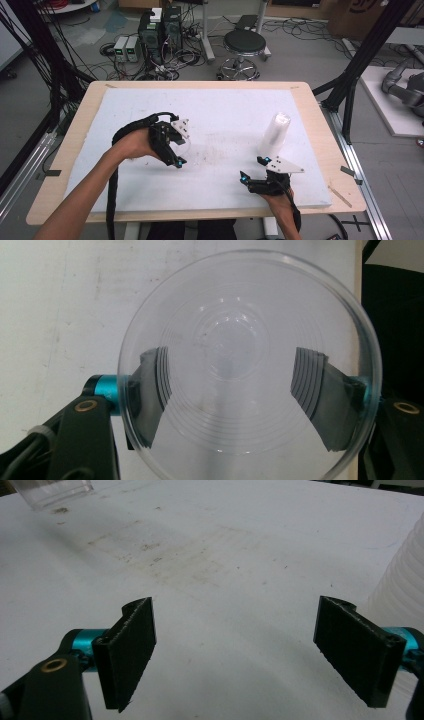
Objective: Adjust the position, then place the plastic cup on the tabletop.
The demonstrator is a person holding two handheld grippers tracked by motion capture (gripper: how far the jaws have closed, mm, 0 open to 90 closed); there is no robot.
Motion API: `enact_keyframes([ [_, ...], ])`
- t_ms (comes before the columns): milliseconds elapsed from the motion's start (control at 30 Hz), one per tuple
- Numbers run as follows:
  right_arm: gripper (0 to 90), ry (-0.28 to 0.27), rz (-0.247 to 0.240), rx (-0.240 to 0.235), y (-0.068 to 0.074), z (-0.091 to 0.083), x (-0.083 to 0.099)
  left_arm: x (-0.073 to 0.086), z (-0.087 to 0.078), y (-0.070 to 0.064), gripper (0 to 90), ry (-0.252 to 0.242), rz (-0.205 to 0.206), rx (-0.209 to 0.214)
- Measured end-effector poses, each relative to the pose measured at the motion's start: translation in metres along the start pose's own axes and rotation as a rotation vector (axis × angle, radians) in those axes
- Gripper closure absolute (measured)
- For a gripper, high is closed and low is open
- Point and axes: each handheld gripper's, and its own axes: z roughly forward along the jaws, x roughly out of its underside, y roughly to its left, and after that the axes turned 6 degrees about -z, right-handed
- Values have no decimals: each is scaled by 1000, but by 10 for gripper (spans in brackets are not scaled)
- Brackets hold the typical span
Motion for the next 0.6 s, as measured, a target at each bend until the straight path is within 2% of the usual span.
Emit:
enact_keyframes([
  [300,168,6,-19,-6,0,1,0,1,0,1,317,-6,-11,-9],
  [600,168,2,-36,-17,2,0,0,3,9,4,316,-2,-23,-15],
])
